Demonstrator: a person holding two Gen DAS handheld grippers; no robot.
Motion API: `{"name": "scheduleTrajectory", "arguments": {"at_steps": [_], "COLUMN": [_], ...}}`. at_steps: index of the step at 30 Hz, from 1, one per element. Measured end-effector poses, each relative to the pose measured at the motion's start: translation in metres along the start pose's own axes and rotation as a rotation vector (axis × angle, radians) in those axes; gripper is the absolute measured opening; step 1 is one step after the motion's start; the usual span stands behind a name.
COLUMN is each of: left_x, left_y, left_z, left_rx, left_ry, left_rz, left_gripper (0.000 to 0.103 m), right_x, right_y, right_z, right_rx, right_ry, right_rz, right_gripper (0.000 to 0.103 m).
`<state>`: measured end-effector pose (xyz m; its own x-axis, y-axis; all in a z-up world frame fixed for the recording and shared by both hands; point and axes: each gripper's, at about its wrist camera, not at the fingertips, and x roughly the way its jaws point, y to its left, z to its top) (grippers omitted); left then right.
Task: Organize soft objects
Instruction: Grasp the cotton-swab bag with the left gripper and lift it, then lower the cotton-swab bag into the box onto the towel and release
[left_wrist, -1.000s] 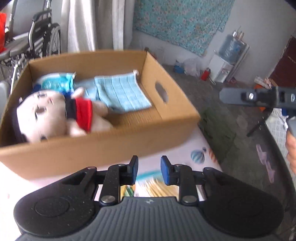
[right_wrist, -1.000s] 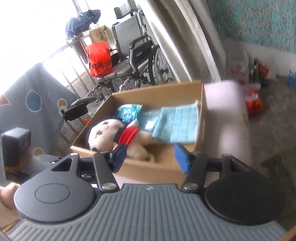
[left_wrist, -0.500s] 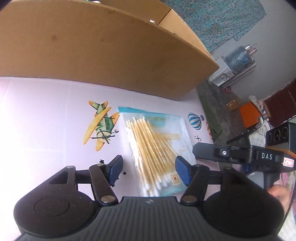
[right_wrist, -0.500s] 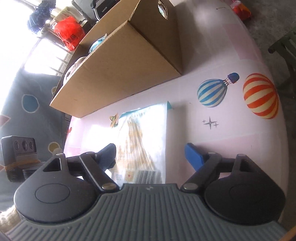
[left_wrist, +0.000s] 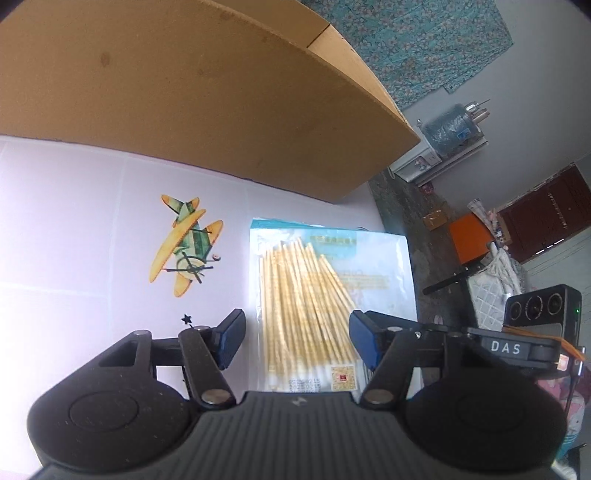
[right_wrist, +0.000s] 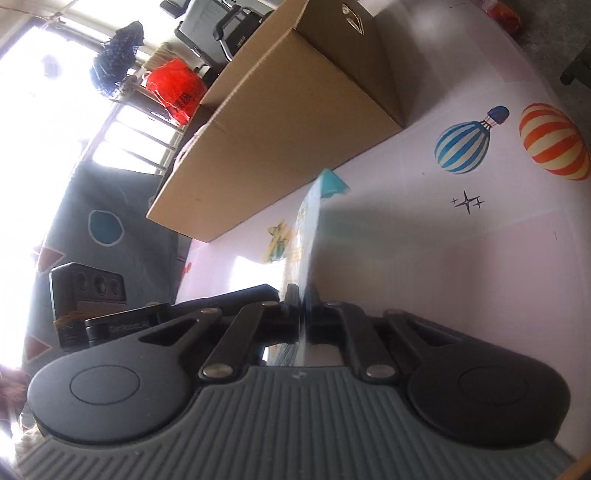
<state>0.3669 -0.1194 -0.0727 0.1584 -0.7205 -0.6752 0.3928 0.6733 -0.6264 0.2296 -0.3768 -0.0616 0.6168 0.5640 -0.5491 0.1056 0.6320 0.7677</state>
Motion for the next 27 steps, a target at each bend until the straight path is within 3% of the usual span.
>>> {"name": "scheduleTrajectory", "arguments": {"at_steps": [2, 8, 9, 10, 12, 15, 19, 23, 25, 27], "left_x": [0.004, 0.013, 0.012, 0.010, 0.003, -0.017, -0.048, -0.058, -0.058, -0.054], "left_y": [0.009, 0.026, 0.026, 0.024, 0.011, -0.013, -0.055, -0.094, -0.108, -0.110], "left_z": [-0.005, -0.009, -0.008, -0.005, 0.003, 0.015, 0.042, 0.096, 0.121, 0.144], "left_rx": [-0.092, -0.281, -0.299, -0.298, -0.226, -0.152, 0.002, 0.140, 0.232, 0.257], "left_ry": [0.004, 0.005, -0.007, -0.024, -0.053, -0.102, -0.158, -0.229, -0.280, -0.307], "left_rz": [-0.110, -0.252, -0.292, -0.318, -0.290, -0.276, -0.203, -0.049, 0.075, 0.139], "left_gripper": [0.065, 0.063, 0.057, 0.033, 0.015, 0.011, 0.011, 0.012, 0.012, 0.012], "right_x": [-0.011, -0.036, -0.040, -0.040, -0.045, -0.056, -0.080, -0.079, -0.062, -0.039], "right_y": [-0.001, -0.022, -0.026, -0.027, -0.027, -0.008, 0.039, 0.079, 0.096, 0.104], "right_z": [0.001, 0.006, 0.005, 0.011, 0.014, 0.018, 0.040, 0.091, 0.134, 0.172], "right_rx": [0.002, 0.128, 0.149, 0.177, 0.194, 0.103, -0.114, -0.222, -0.223, -0.238], "right_ry": [-0.017, -0.041, -0.044, -0.052, -0.075, -0.103, -0.167, -0.193, -0.212, -0.198], "right_rz": [0.026, 0.168, 0.197, 0.214, 0.210, 0.161, 0.127, 0.016, -0.059, -0.114], "right_gripper": [0.002, 0.002, 0.002, 0.002, 0.002, 0.002, 0.003, 0.006, 0.006, 0.006]}}
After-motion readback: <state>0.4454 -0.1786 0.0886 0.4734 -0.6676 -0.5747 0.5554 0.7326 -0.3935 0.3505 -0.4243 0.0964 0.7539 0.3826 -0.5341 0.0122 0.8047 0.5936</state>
